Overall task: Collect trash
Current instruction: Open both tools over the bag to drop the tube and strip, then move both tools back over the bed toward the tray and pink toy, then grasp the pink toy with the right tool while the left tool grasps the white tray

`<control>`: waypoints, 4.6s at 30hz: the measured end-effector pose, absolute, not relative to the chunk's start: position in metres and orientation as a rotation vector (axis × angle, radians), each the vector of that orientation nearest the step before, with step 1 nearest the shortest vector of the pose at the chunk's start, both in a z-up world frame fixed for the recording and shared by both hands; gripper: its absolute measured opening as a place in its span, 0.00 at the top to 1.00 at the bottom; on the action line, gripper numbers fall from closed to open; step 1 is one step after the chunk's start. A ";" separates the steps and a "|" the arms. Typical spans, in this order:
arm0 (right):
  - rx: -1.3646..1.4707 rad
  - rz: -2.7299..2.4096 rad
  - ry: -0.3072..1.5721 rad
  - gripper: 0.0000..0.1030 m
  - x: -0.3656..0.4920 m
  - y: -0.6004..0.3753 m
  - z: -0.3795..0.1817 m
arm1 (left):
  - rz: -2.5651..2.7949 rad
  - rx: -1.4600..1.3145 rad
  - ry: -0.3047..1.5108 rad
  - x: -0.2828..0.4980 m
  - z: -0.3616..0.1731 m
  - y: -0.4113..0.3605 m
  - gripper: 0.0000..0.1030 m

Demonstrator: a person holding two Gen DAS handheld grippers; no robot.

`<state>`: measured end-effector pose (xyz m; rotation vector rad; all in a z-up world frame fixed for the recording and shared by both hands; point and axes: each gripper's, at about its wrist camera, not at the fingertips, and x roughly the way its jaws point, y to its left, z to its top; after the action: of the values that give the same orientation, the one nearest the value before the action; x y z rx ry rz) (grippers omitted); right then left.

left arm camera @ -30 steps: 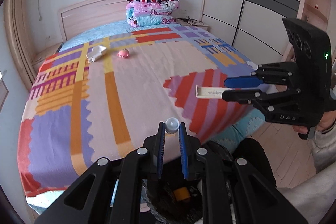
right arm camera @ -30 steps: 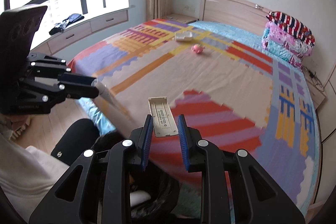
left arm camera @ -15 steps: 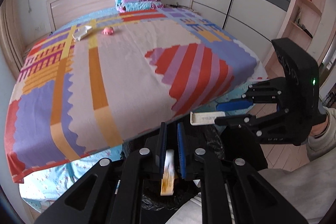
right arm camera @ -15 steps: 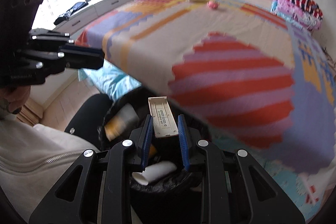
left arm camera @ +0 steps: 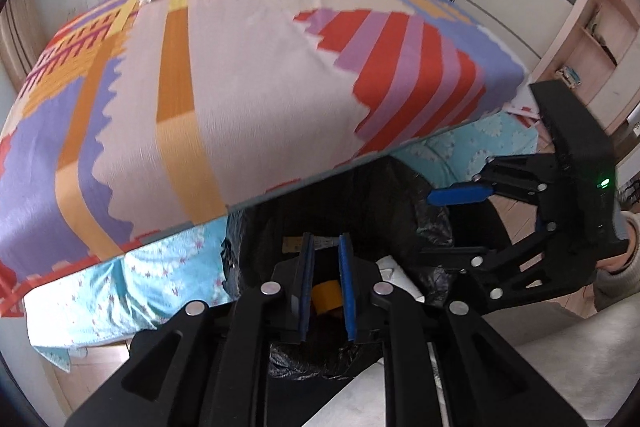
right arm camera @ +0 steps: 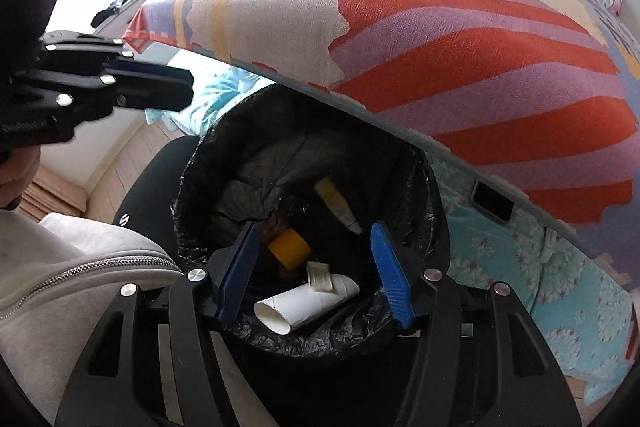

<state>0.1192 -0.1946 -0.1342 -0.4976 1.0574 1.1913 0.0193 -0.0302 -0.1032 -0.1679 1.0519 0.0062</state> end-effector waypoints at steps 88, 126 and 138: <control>-0.305 1.092 0.905 0.44 0.324 0.027 -0.041 | 0.048 -0.093 0.822 0.258 -0.036 0.237 0.24; -0.249 1.014 0.941 0.68 0.341 0.038 -0.048 | -0.035 -0.001 0.896 0.292 -0.061 0.232 0.43; -0.242 1.026 0.893 0.68 0.327 0.013 -0.028 | -0.042 0.042 0.879 0.264 -0.029 0.197 0.79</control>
<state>0.3268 0.0129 -0.0280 -0.2421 0.8935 1.0256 0.2642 0.1970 -0.0286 0.0419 0.8789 -0.0417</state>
